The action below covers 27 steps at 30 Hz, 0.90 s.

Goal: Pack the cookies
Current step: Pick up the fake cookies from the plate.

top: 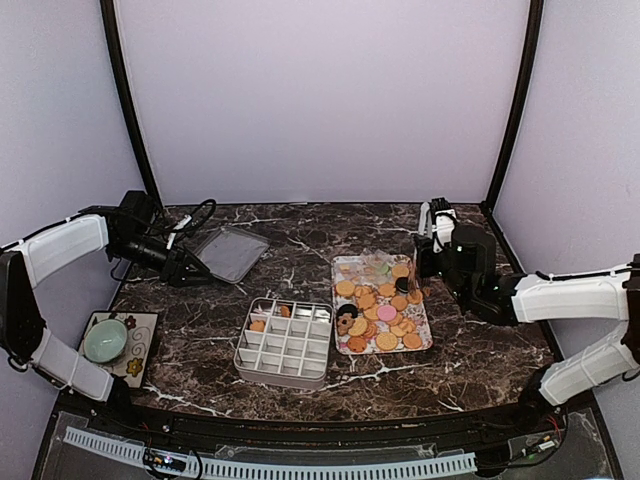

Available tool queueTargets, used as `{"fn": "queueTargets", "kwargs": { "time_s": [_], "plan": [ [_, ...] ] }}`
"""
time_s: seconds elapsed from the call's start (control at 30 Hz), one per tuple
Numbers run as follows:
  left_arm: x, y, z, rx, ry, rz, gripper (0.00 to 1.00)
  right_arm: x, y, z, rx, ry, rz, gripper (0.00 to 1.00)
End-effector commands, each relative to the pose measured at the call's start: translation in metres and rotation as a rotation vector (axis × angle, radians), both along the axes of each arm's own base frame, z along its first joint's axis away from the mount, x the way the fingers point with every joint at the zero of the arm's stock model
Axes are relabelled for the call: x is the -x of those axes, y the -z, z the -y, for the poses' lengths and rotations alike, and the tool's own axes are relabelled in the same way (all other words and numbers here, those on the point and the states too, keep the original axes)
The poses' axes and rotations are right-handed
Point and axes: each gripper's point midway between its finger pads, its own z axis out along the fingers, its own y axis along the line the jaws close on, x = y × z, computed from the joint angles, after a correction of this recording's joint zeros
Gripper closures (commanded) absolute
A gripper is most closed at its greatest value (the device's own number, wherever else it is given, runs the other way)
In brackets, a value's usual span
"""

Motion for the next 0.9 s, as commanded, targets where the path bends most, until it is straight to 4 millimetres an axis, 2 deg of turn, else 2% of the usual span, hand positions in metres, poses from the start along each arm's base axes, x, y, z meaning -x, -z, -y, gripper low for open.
{"fn": "queueTargets", "kwargs": {
  "time_s": [0.0, 0.23, 0.6, 0.87],
  "plan": [
    [0.0, -0.01, 0.001, 0.019, 0.001, -0.007, 0.36, -0.01, -0.013, -0.002, -0.022, 0.001, 0.055, 0.64],
    [0.0, -0.01, 0.0, 0.017, 0.002, -0.007, 0.36, -0.009, -0.008, -0.006, -0.041, -0.023, 0.043, 0.66],
    [0.0, -0.01, 0.001, 0.02, 0.002, -0.01, 0.36, -0.001, -0.015, -0.01, -0.095, -0.069, 0.044, 0.74],
    [0.0, -0.01, 0.001, 0.022, 0.003, -0.008, 0.36, 0.0, -0.006, -0.012, -0.113, -0.078, 0.02, 0.74]
  ]
}}
